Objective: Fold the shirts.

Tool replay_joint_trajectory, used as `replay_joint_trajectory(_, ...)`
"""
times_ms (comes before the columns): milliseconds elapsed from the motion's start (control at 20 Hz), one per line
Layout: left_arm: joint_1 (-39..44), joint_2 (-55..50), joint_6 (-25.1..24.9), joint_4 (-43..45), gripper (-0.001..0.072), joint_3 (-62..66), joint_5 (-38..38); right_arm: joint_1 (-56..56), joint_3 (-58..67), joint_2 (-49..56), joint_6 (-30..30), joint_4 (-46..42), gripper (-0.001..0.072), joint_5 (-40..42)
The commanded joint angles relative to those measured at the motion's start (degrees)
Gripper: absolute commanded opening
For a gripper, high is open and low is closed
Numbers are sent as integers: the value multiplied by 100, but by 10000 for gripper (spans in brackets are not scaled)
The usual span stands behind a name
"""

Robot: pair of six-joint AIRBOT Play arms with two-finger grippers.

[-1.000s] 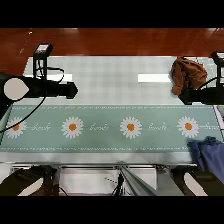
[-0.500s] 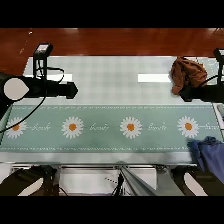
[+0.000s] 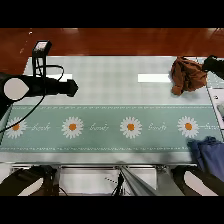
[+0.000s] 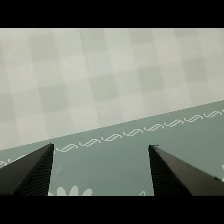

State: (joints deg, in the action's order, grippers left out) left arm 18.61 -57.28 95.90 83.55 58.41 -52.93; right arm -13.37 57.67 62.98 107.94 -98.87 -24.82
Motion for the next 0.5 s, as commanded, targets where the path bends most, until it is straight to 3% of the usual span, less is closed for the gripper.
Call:
replay_joint_trajectory(0, -2, -2, -2, 2, 716, -2, 44, -695, 302, 1093, 715, 658, 607, 466)
replay_joint_trajectory(450, 0, 4, 0, -31, 715, -2, 44, -831, 376, 2570, 713, 1515, 607, 800)
